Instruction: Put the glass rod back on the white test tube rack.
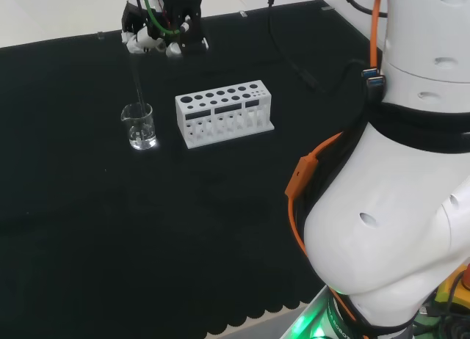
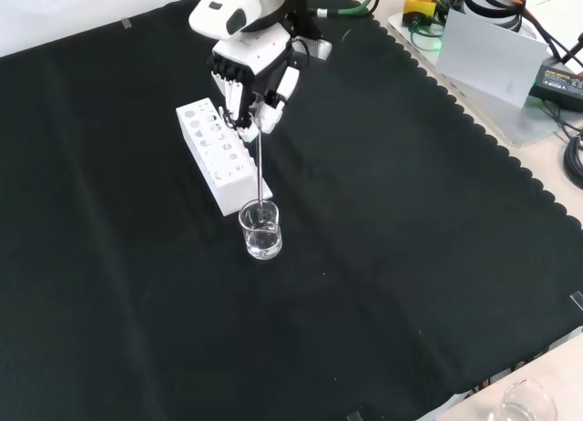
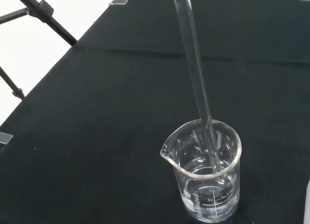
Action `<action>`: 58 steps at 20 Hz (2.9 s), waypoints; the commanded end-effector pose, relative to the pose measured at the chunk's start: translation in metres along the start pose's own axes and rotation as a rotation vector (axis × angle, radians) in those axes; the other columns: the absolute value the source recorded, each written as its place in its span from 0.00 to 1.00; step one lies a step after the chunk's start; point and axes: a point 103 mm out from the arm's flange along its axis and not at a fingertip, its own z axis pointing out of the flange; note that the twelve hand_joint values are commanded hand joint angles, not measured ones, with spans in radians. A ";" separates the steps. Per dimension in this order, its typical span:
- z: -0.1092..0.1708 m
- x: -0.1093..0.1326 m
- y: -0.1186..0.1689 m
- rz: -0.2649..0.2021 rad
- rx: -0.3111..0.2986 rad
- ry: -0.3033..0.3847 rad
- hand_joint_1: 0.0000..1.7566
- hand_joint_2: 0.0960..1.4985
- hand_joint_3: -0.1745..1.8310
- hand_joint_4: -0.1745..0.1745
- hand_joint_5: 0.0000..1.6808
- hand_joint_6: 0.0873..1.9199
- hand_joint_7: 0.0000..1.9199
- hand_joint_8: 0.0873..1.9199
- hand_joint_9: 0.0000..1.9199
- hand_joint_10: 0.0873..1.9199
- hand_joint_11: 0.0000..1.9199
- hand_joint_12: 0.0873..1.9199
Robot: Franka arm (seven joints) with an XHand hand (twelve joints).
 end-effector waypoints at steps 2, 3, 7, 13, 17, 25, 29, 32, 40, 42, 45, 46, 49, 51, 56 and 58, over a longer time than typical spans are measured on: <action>-0.006 -0.003 -0.007 -0.003 -0.018 0.009 0.73 0.71 0.00 0.26 0.66 0.36 0.68 0.29 0.86 0.30 0.87 0.34; -0.007 -0.004 -0.009 0.000 -0.021 0.014 0.73 0.71 0.00 0.26 0.66 0.36 0.68 0.29 0.86 0.30 0.87 0.34; -0.009 -0.009 -0.013 0.039 -0.036 0.060 0.73 0.71 0.00 0.26 0.66 0.36 0.68 0.29 0.86 0.30 0.87 0.34; -0.019 -0.005 -0.016 0.053 -0.053 0.069 0.73 0.71 0.00 0.26 0.66 0.36 0.68 0.29 0.86 0.30 0.87 0.34; -0.030 -0.008 -0.020 0.073 -0.059 0.069 0.73 0.71 0.00 0.26 0.66 0.36 0.68 0.29 0.86 0.30 0.87 0.34; -0.059 -0.019 -0.028 0.117 -0.076 0.056 0.73 0.71 0.00 0.27 0.66 0.36 0.68 0.29 0.86 0.30 0.87 0.34; -0.076 -0.031 -0.037 0.148 -0.095 0.045 0.73 0.71 0.00 0.27 0.66 0.36 0.68 0.29 0.86 0.30 0.87 0.34; -0.084 -0.041 -0.042 0.171 -0.103 0.032 0.73 0.71 0.00 0.27 0.66 0.36 0.68 0.29 0.86 0.30 0.87 0.34; -0.097 -0.072 -0.061 0.249 -0.120 0.024 0.73 0.71 0.00 0.27 0.67 0.36 0.68 0.29 0.86 0.30 0.87 0.34; -0.097 -0.079 -0.066 0.265 -0.123 0.027 0.73 0.71 0.00 0.27 0.67 0.36 0.68 0.29 0.86 0.30 0.87 0.34; -0.097 -0.089 -0.074 0.285 -0.123 0.022 0.73 0.71 0.00 0.27 0.67 0.36 0.68 0.29 0.86 0.30 0.87 0.35; -0.095 -0.091 -0.077 0.289 -0.120 0.010 0.73 0.71 0.00 0.27 0.67 0.36 0.68 0.29 0.86 0.30 0.87 0.35; -0.089 -0.097 -0.084 0.305 -0.109 0.002 0.73 0.71 0.00 0.27 0.67 0.36 0.68 0.29 0.86 0.30 0.87 0.35; -0.085 -0.099 -0.088 0.310 -0.103 0.003 0.73 0.71 0.00 0.27 0.67 0.36 0.68 0.29 0.86 0.30 0.87 0.35; -0.077 -0.098 -0.093 0.310 -0.094 0.007 0.73 0.71 0.00 0.27 0.67 0.36 0.68 0.29 0.86 0.30 0.87 0.35; -0.076 -0.096 -0.092 0.309 -0.091 0.006 0.73 0.71 0.00 0.27 0.67 0.36 0.68 0.29 0.86 0.30 0.87 0.35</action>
